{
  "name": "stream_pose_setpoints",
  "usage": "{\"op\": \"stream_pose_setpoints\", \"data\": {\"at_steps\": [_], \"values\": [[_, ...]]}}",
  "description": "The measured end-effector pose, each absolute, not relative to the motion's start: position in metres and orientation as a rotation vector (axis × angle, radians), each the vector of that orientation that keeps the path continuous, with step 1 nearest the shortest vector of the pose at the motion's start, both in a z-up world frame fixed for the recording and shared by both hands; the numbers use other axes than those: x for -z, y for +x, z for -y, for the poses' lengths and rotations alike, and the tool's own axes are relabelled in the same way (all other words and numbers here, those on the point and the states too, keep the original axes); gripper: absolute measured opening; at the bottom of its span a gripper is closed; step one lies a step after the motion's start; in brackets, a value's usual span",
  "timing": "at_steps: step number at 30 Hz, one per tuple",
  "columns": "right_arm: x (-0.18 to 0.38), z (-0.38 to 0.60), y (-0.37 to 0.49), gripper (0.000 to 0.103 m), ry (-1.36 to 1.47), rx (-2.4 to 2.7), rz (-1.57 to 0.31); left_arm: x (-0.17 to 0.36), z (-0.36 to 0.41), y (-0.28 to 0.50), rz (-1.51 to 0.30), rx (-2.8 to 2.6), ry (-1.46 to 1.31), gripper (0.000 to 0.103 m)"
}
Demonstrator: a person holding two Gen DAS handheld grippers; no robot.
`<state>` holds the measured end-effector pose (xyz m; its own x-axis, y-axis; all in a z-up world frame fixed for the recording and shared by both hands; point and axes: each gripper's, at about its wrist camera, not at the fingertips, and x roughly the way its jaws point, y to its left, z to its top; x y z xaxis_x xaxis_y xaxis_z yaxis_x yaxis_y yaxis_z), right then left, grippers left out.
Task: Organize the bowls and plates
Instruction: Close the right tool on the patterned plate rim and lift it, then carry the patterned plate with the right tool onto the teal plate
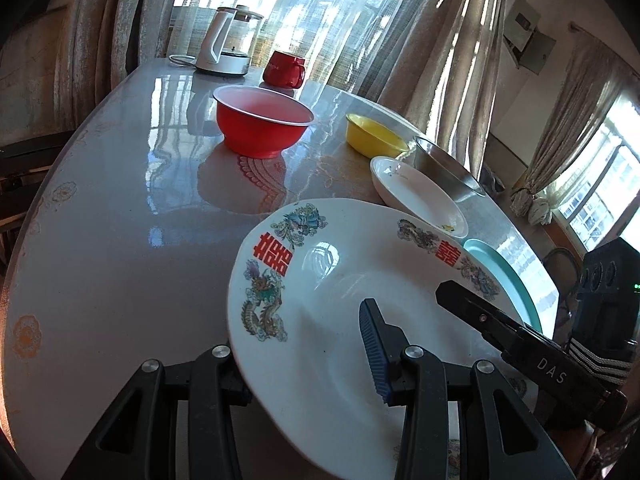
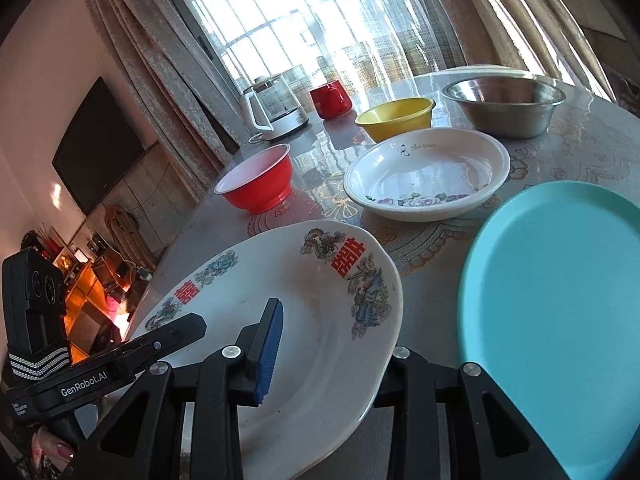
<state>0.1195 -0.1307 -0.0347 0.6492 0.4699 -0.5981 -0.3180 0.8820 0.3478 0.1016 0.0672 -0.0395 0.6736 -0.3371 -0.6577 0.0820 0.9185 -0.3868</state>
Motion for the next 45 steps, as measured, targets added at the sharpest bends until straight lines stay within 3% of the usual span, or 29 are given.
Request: {"op": "stream_pose_setpoints", "data": {"at_steps": [29, 45], "values": [[0.027, 0.174, 0.083, 0.030, 0.210, -0.389, -0.720, 0.029, -0.005, 0.080, -0.726, 0.300, -0.177, 0.043], [0.016, 0.239, 0.068, 0.030, 0.274, -0.234, -0.682, 0.018, 0.068, 0.100, -0.735, 0.432, -0.112, 0.043]]}}
